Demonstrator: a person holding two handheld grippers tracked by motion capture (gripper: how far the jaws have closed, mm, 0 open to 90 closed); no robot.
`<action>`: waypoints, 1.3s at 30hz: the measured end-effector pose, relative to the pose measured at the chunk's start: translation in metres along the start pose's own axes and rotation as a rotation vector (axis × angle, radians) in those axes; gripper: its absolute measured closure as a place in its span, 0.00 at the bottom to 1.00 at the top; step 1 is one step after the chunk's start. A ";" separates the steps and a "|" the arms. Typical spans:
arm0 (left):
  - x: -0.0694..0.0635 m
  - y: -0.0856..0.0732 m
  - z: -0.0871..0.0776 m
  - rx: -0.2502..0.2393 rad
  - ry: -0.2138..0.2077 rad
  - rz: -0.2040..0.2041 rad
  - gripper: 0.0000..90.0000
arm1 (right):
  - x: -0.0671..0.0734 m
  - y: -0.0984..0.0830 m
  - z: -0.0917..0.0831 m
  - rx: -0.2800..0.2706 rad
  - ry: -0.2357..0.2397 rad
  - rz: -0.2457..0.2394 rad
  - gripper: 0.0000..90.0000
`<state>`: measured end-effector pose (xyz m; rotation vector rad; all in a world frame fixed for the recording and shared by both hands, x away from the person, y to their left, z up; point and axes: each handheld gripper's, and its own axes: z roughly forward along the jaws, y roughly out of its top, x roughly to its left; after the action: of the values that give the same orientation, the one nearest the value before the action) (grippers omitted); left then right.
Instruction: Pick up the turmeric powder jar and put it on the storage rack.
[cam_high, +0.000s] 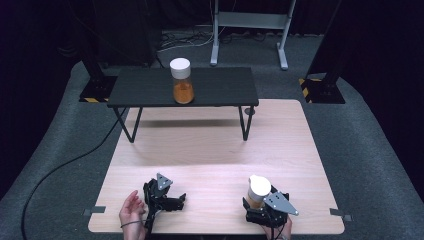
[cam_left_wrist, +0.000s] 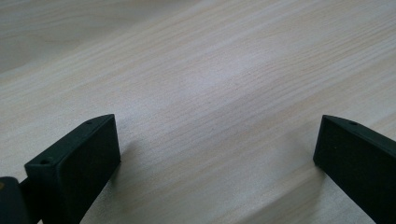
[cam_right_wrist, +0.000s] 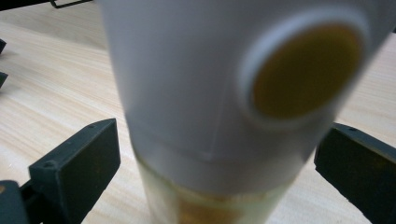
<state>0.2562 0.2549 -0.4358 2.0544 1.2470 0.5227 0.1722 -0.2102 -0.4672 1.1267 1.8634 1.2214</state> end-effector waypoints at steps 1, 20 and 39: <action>0.000 0.000 0.000 0.000 0.000 0.000 0.00 | 0.000 0.001 0.001 0.001 0.000 -0.004 0.00; 0.000 0.000 0.000 0.000 0.000 -0.001 0.00 | -0.013 0.000 0.004 0.005 0.061 0.026 0.32; 0.000 0.000 0.000 0.000 0.000 -0.001 0.00 | -0.015 0.004 0.003 0.017 0.066 0.035 0.32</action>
<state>0.2562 0.2549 -0.4358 2.0543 1.2479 0.5222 0.1826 -0.2219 -0.4641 1.1454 1.9134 1.2796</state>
